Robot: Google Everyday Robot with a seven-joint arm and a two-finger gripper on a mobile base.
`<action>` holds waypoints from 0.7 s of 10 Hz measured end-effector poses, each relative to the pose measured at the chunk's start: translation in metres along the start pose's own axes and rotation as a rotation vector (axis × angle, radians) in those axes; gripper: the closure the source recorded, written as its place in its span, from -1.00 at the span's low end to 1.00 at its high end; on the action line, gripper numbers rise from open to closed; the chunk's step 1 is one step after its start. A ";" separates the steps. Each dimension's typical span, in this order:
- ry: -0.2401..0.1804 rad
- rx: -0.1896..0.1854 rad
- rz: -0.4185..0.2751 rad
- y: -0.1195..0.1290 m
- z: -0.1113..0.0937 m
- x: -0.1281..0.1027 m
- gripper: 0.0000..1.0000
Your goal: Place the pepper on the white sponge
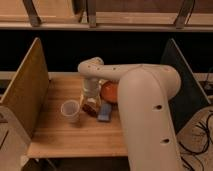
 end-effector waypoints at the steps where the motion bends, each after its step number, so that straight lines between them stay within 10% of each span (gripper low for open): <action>1: 0.012 0.000 -0.031 0.005 0.008 -0.003 -0.30; 7: 0.099 0.029 -0.133 0.007 0.030 -0.015 -0.30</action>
